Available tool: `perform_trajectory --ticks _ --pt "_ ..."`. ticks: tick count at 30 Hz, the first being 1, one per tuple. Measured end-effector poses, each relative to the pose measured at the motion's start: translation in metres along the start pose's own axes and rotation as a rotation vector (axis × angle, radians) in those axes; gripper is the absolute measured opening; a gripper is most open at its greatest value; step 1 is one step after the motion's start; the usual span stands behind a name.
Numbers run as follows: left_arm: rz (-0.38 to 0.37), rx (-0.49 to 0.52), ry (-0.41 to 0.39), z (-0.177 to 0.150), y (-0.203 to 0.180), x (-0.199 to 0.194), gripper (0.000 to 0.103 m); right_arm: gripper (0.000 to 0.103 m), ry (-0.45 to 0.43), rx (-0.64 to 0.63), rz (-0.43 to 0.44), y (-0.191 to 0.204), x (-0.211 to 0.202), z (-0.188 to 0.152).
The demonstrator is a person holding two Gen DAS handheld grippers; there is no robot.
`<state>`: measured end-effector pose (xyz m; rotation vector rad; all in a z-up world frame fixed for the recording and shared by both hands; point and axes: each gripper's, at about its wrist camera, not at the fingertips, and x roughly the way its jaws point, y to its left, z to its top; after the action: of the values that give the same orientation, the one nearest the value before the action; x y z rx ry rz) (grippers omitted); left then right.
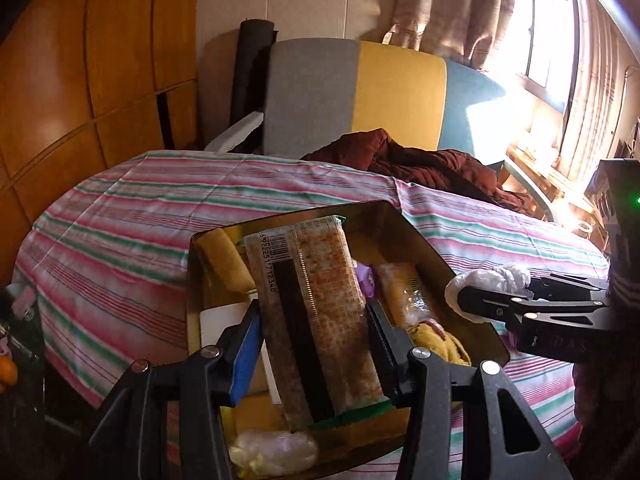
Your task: Organize objects
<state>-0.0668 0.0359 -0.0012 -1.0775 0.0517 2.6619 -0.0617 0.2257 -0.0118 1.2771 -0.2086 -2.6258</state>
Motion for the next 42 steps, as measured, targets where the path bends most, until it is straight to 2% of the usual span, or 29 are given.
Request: perform_trajectory --ticks 6,15,21,22,27,34,36,42 --pt "-0.007 -0.019 0.012 -0.001 0.005 0.004 0.05 0.056 0.022 -0.019 0.005 0.011 0.01 0.002" --pt "-0.012 -0.012 0.032 0.004 -0.004 0.015 0.051 0.059 0.013 0.003 -0.019 0.007 0.019 0.013" --pt "-0.038 -0.021 0.063 0.009 -0.009 0.024 0.056 0.082 0.009 0.005 -0.036 0.001 0.018 0.012" --pt "-0.041 -0.03 0.069 0.009 -0.009 0.024 0.056 0.088 0.006 0.011 -0.035 -0.003 0.015 0.011" --pt "-0.043 -0.045 0.073 0.007 -0.008 0.025 0.057 0.09 0.001 0.019 -0.107 -0.037 -0.009 -0.001" --pt "-0.048 -0.047 0.087 0.003 -0.01 0.025 0.057 0.094 0.094 0.014 -0.257 -0.103 -0.034 -0.033" --pt "-0.054 -0.041 0.096 0.0 -0.013 0.025 0.057 0.098 0.129 -0.001 -0.27 -0.114 -0.033 -0.041" --pt "-0.065 -0.015 0.112 -0.004 -0.022 0.023 0.057 0.098 0.208 -0.079 -0.273 -0.119 -0.009 -0.054"
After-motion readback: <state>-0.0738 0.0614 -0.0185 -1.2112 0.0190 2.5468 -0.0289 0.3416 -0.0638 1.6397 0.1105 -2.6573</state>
